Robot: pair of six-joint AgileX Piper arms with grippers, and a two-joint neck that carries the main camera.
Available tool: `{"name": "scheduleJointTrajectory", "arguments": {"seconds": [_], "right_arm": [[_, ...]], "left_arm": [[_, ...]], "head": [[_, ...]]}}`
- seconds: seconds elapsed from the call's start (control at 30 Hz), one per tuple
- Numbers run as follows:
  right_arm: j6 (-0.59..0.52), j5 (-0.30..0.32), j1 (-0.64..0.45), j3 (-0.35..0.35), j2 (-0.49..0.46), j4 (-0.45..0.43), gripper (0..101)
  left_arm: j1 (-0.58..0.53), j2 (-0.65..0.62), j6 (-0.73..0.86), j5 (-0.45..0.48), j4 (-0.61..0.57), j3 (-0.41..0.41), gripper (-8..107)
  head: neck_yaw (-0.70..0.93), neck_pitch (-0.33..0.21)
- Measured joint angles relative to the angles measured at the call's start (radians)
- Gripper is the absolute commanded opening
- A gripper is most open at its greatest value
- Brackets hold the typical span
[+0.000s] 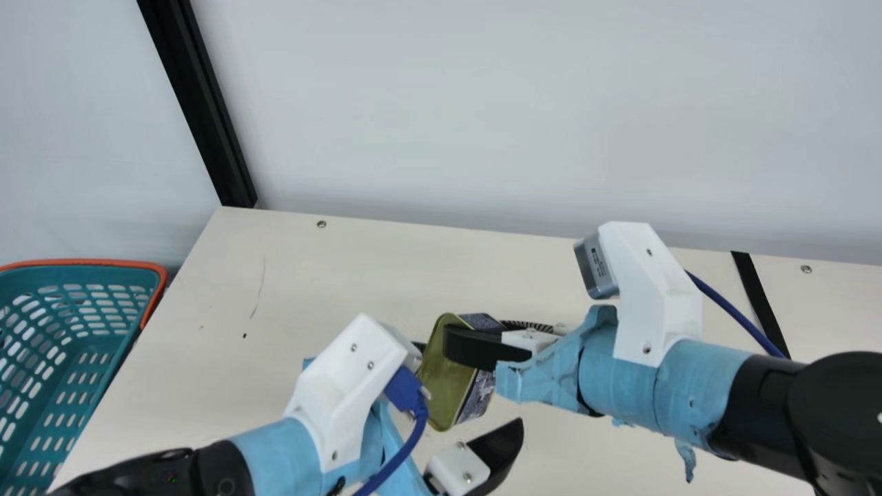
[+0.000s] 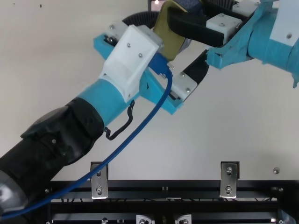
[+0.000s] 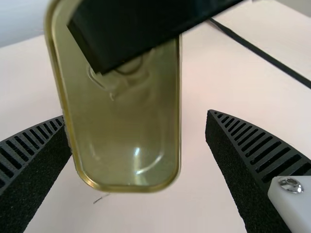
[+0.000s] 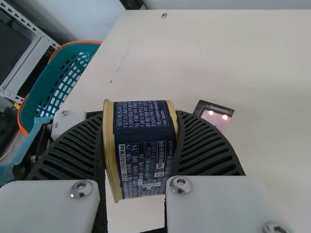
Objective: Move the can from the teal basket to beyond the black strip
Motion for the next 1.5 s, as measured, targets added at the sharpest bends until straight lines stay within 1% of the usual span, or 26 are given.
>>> {"name": "scheduleJointTrajectory", "arguments": {"seconds": [0.43,0.67,0.83,1.0,1.27,1.5], "right_arm": [[0.0,0.0,0.0,0.0,0.0,-0.001,0],[0.0,0.0,0.0,0.0,0.0,-0.001,0],[0.0,0.0,0.0,0.0,0.0,-0.001,0],[0.0,0.0,0.0,0.0,0.0,-0.001,0],[0.0,0.0,0.0,0.0,0.0,-0.001,0],[0.0,0.0,0.0,0.0,0.0,-0.001,0]], "left_arm": [[0.0,-0.013,-0.009,0.056,0.019,0.057,90],[0.01,-0.03,0.005,0.084,-0.006,0.093,90],[0.037,-0.058,0.036,0.107,-0.04,0.119,90],[0.094,-0.103,0.088,0.128,-0.092,0.149,90],[0.202,-0.186,0.175,0.135,-0.178,0.209,90],[0.324,-0.273,0.265,0.105,-0.26,0.27,90]], "head": [[0.0,0.0],[0.0,0.0],[0.0,0.0],[0.0,0.0],[0.0,0.0],[0.0,0.0]]}}
